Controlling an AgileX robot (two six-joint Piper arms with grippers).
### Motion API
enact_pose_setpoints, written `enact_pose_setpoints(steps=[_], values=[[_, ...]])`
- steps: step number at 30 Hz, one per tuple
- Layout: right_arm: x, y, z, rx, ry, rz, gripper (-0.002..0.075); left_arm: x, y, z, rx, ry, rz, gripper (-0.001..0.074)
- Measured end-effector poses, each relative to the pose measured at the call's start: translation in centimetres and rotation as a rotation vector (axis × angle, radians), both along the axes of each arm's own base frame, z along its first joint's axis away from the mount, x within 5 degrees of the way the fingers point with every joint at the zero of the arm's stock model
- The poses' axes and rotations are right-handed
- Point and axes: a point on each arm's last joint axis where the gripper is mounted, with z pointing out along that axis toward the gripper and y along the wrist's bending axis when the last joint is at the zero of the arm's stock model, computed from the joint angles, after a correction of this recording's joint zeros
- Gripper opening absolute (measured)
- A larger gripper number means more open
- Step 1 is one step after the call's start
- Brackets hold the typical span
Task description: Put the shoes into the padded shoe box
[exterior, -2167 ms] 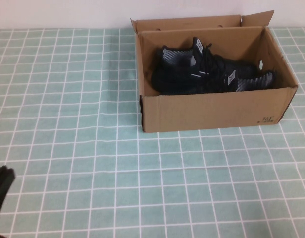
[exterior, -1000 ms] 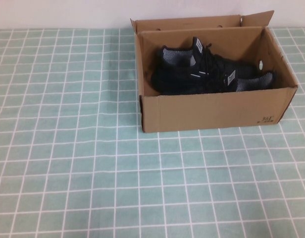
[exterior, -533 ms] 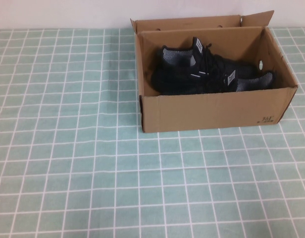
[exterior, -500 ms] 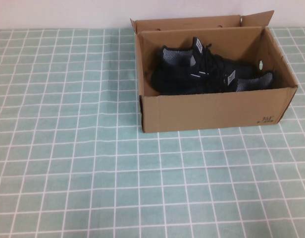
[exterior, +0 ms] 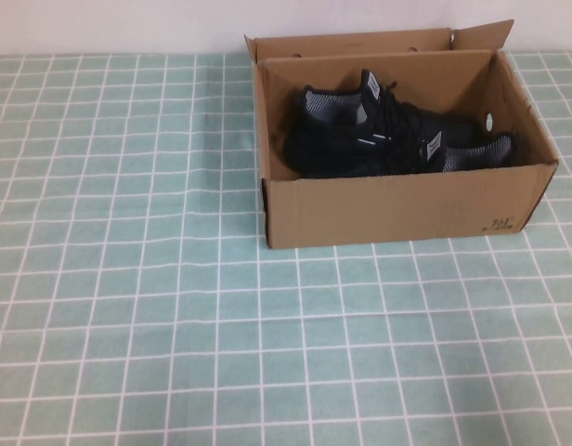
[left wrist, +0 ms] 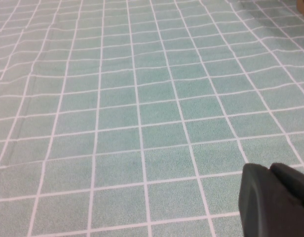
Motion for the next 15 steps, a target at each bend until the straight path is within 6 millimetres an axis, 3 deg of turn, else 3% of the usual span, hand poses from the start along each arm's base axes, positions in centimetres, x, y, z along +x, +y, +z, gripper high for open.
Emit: enact_pose_setpoints(steps=[4, 11, 15], values=[[0.6, 0.4, -1.6, 0.059, -0.048, -0.010, -0.0007, 0.0, 0.0, 0.0, 0.000, 0.002, 0.000, -0.0004], [1.7, 0.0, -7.3, 0.078, 0.119, -0.113, -0.0007, 0.0, 0.0, 0.0, 0.000, 0.002, 0.000, -0.0004], [1.7, -0.3, -8.1, -0.006, 0.207, -0.154, -0.0007, 0.0, 0.0, 0.0, 0.000, 0.002, 0.000, -0.0004]])
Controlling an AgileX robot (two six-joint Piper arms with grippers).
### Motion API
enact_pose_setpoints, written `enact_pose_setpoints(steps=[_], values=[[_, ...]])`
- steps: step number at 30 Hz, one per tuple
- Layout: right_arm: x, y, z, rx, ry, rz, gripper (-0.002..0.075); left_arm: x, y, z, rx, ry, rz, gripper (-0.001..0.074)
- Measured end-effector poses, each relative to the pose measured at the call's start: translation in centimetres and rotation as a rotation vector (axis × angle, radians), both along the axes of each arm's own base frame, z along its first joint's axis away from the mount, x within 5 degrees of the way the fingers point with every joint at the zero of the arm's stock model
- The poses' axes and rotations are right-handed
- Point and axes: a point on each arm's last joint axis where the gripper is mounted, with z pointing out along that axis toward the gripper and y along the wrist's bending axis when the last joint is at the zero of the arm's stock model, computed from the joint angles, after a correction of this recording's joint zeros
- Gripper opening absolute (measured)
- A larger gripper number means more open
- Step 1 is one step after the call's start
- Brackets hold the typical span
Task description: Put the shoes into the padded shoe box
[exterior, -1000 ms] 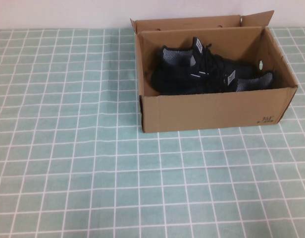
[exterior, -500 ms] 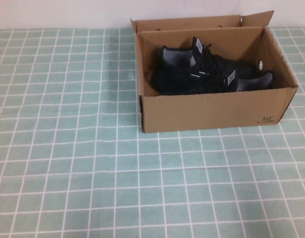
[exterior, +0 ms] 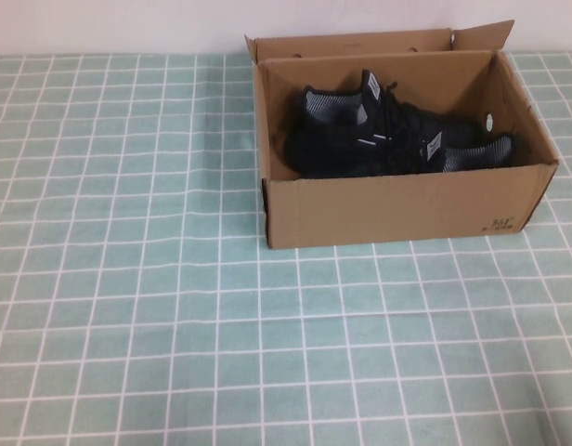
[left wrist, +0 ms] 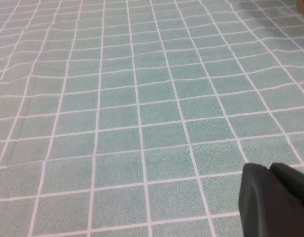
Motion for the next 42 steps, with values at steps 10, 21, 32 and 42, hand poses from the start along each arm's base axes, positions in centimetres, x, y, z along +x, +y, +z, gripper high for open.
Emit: enact_pose_setpoints(steps=[10, 21, 32, 42], values=[[-0.2, -0.3, -1.0, -0.023, 0.115, -0.041, -0.0007, 0.0, 0.0, 0.0, 0.000, 0.000, 0.000, -0.0004], [-0.2, -0.3, -1.1, -0.024, 0.124, -0.039, -0.0007, 0.0, 0.0, 0.0, 0.000, 0.000, 0.000, -0.0004], [-0.2, -0.2, -1.1, -0.013, 0.125, -0.037, -0.0007, 0.0, 0.0, 0.0, 0.000, 0.000, 0.000, -0.0004], [-0.2, -0.2, -1.1, -0.013, 0.125, -0.037, -0.0007, 0.0, 0.0, 0.0, 0.000, 0.000, 0.000, -0.0005]])
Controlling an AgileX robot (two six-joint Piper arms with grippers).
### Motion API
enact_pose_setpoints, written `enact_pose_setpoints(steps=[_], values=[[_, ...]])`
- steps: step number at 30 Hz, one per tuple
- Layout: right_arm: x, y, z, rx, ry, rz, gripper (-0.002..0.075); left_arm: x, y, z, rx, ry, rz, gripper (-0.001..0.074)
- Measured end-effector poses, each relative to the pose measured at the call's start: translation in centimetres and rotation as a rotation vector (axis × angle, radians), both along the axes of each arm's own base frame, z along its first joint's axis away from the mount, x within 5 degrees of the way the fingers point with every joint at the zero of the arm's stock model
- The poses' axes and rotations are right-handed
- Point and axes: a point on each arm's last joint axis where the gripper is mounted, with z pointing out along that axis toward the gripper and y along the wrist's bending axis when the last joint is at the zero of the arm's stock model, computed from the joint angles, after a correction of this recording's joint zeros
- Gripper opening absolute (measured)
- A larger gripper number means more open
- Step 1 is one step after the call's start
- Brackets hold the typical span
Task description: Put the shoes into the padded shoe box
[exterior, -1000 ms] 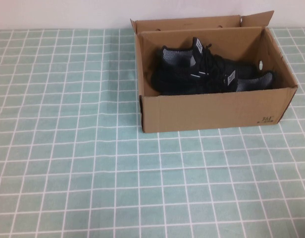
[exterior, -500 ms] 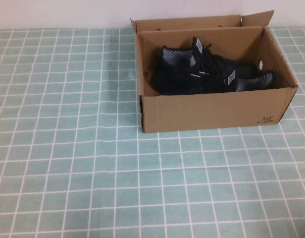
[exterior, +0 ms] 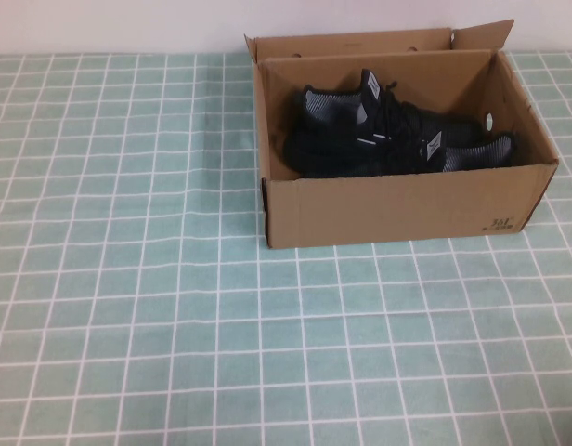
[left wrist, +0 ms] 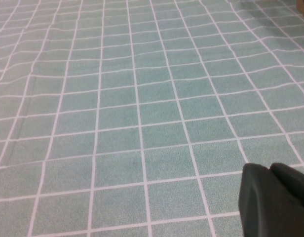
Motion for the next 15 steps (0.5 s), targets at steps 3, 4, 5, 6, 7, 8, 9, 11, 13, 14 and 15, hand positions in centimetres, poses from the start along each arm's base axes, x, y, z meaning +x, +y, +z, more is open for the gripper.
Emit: enact_pose_setpoints(steps=[3, 4, 5, 6, 7, 8, 9, 11, 13, 14, 15], values=[[0.00, 0.00, 0.00, 0.000, 0.000, 0.000, -0.0007, 0.00, 0.00, 0.00, 0.000, 0.000, 0.000, -0.0004], [0.00, 0.00, 0.00, 0.000, 0.000, 0.000, -0.0007, 0.00, 0.00, 0.00, 0.000, 0.000, 0.000, -0.0005], [0.00, 0.00, 0.00, 0.000, 0.000, 0.000, -0.0007, 0.00, 0.00, 0.00, 0.000, 0.000, 0.000, -0.0005], [0.00, -0.03, 0.01, -0.012, -0.001, -0.001, -0.0007, 0.00, 0.00, 0.00, 0.000, 0.000, 0.000, -0.0005], [0.00, 0.00, 0.00, 0.000, 0.000, 0.000, -0.0007, 0.00, 0.00, 0.00, 0.000, 0.000, 0.000, -0.0005], [0.00, 0.00, 0.00, 0.000, 0.000, 0.000, -0.0007, 0.00, 0.00, 0.00, 0.000, 0.000, 0.000, -0.0005], [0.00, 0.00, 0.00, 0.000, 0.000, 0.000, -0.0007, 0.00, 0.00, 0.00, 0.000, 0.000, 0.000, -0.0005], [0.00, 0.00, 0.00, 0.000, 0.000, 0.000, -0.0007, 0.00, 0.00, 0.00, 0.000, 0.000, 0.000, -0.0005], [0.00, 0.00, 0.00, 0.000, 0.000, 0.000, -0.0007, 0.00, 0.00, 0.00, 0.000, 0.000, 0.000, -0.0005], [0.00, 0.00, 0.00, 0.000, 0.000, 0.000, -0.0007, 0.00, 0.00, 0.00, 0.000, 0.000, 0.000, -0.0005], [0.00, 0.00, 0.00, 0.000, 0.000, 0.000, -0.0007, 0.00, 0.00, 0.00, 0.000, 0.000, 0.000, -0.0004]])
